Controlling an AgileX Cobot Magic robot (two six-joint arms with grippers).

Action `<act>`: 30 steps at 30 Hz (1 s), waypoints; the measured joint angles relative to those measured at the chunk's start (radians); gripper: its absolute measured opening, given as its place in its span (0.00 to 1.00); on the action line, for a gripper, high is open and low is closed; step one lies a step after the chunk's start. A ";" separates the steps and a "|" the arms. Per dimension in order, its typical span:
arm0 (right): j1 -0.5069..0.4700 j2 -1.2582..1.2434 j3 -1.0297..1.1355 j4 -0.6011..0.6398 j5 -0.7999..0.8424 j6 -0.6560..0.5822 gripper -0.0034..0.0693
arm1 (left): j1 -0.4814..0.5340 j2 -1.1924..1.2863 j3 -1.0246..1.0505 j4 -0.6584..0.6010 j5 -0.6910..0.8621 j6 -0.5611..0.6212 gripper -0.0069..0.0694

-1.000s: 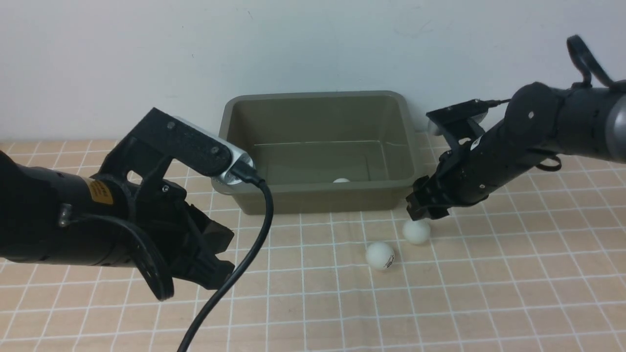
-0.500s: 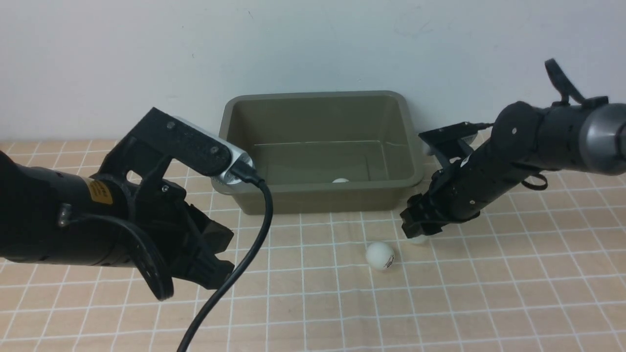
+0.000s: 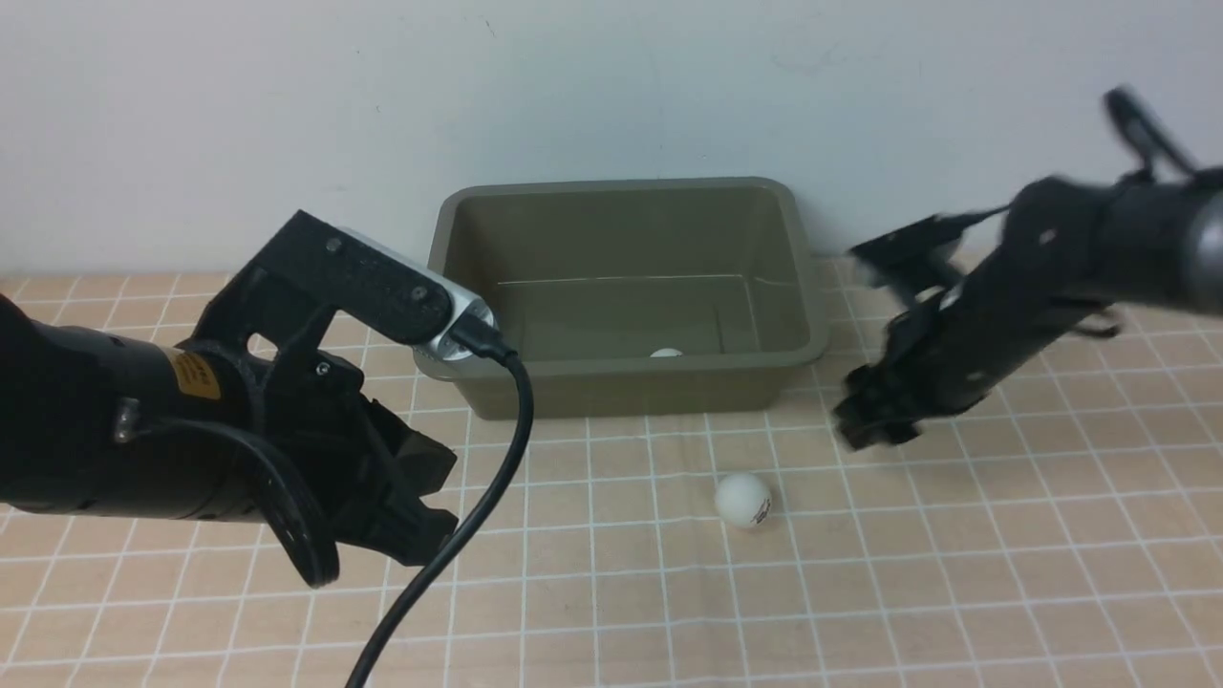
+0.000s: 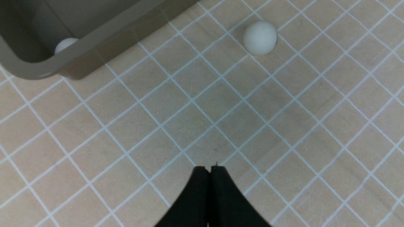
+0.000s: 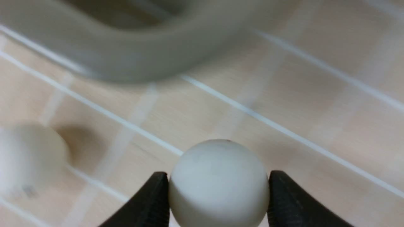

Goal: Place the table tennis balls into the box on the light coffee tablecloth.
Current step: 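Reach for and grasp a ping pong ball on the table, then release the ping pong ball into the bin and lift the gripper away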

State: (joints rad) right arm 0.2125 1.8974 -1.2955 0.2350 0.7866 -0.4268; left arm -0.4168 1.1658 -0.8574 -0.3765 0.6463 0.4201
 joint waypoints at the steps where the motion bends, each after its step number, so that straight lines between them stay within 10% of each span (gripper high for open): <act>1: -0.025 -0.031 -0.006 -0.023 0.023 0.006 0.55 | 0.000 0.000 0.000 0.000 0.000 0.000 0.00; 12: 0.008 0.038 -0.301 0.532 0.195 -0.401 0.55 | 0.000 0.000 0.000 -0.001 0.000 0.000 0.00; 22: 0.082 0.259 -0.594 0.281 0.210 -0.230 0.55 | 0.000 0.000 0.000 -0.025 0.007 0.000 0.00; 30: 0.084 0.253 -0.671 0.223 0.243 -0.209 0.77 | 0.000 0.000 0.000 -0.029 0.008 0.000 0.00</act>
State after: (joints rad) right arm 0.2964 2.1508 -1.9669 0.4582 1.0299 -0.6358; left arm -0.4168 1.1658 -0.8574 -0.4056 0.6539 0.4201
